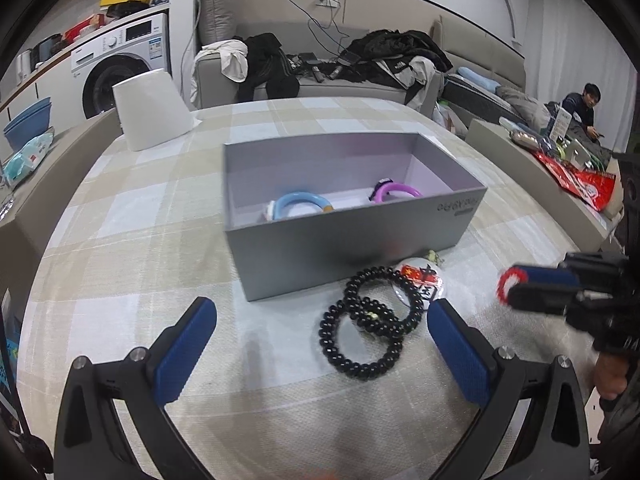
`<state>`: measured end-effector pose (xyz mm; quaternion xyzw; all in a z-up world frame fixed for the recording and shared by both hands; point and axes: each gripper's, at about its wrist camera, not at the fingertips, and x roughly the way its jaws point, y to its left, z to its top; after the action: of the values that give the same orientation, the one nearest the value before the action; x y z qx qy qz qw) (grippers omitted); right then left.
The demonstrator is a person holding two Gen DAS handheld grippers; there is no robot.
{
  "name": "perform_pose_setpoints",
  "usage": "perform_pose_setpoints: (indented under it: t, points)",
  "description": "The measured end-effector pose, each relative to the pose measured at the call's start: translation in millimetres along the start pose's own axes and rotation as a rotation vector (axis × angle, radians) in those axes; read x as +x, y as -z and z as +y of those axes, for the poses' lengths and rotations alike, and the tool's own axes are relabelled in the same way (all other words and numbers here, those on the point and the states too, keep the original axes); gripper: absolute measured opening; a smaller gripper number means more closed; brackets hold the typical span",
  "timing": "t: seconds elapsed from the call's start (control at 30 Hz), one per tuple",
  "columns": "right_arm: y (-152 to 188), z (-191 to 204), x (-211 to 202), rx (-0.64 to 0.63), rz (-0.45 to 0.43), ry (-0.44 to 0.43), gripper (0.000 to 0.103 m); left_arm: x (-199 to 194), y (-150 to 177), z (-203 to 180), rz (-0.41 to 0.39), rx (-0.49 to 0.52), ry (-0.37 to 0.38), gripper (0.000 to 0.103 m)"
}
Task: Organize jewelry
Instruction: 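Grasp the small red-and-clear charm beside the black bead bracelets with right tool, then lift the red charm with right tool while left tool grasps a black bead bracelet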
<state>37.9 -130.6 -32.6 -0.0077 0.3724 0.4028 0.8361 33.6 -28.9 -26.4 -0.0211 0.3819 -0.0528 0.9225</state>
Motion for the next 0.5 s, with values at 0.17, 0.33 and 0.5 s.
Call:
perform_pose_setpoints:
  t: [0.17, 0.33, 0.5]
  points:
    - [-4, -12, -8, 0.054, -0.035, 0.000, 0.018, 5, 0, -18, 0.032, 0.094, 0.007, 0.094]
    - [-2, -12, -9, 0.058, -0.033, -0.016, 0.018, 19, -2, -30, 0.098, 0.179, -0.038, 0.077]
    - [1, -15, -12, 0.065, -0.032, -0.022, 0.018, 21, -5, -33, 0.109, 0.202, -0.023, 0.074]
